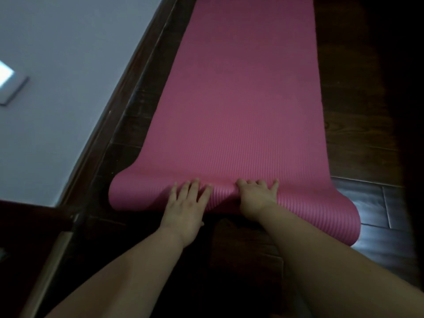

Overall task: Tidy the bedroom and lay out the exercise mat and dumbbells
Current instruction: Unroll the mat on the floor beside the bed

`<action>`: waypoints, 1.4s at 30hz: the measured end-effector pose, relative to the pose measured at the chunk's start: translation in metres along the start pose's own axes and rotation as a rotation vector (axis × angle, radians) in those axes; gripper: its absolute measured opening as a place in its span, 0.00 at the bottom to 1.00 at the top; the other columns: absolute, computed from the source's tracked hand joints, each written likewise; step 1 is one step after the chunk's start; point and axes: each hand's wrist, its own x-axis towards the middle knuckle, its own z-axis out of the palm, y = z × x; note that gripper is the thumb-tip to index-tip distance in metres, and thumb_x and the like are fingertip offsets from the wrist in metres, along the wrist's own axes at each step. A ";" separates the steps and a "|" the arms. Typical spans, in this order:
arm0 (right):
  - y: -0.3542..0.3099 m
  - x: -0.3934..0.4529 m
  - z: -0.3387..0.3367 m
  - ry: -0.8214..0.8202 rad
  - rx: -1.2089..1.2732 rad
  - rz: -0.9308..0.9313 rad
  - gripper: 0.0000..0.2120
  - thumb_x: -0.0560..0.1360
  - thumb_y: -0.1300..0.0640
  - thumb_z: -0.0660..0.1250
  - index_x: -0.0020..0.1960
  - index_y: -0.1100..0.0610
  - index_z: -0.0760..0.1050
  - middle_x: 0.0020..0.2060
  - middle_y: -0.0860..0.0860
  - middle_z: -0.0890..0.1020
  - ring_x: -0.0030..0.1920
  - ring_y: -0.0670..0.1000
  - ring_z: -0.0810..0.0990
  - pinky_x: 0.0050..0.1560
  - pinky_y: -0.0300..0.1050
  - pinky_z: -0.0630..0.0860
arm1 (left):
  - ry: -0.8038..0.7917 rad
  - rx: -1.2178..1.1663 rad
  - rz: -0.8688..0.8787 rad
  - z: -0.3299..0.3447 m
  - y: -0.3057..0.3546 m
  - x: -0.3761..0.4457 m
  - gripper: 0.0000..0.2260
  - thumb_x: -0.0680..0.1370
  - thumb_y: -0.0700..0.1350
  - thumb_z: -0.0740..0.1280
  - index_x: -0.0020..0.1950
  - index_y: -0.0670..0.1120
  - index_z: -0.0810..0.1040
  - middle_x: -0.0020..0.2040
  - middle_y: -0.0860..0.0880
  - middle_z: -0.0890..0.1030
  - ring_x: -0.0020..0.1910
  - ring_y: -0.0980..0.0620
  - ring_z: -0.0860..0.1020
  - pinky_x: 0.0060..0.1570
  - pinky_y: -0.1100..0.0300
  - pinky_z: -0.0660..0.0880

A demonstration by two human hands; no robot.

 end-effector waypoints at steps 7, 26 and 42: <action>0.012 -0.003 -0.002 -0.021 0.195 -0.005 0.30 0.73 0.54 0.65 0.72 0.48 0.59 0.65 0.53 0.72 0.68 0.58 0.66 0.70 0.67 0.46 | 0.029 0.122 0.017 0.008 -0.008 0.023 0.46 0.74 0.52 0.68 0.76 0.51 0.34 0.76 0.41 0.46 0.75 0.40 0.51 0.73 0.45 0.47; -0.029 -0.029 0.027 0.278 -0.064 -0.051 0.48 0.70 0.39 0.64 0.77 0.56 0.40 0.77 0.57 0.47 0.76 0.57 0.45 0.72 0.62 0.39 | 0.092 -0.401 -0.053 -0.030 -0.040 0.029 0.16 0.76 0.48 0.67 0.58 0.49 0.64 0.53 0.46 0.78 0.52 0.43 0.77 0.48 0.55 0.64; -0.038 -0.016 0.019 0.101 0.084 0.145 0.35 0.73 0.34 0.60 0.72 0.53 0.59 0.71 0.60 0.62 0.70 0.62 0.62 0.68 0.61 0.60 | -0.083 -0.067 0.130 0.008 -0.040 0.006 0.35 0.71 0.66 0.65 0.71 0.48 0.62 0.70 0.44 0.63 0.69 0.43 0.61 0.68 0.48 0.58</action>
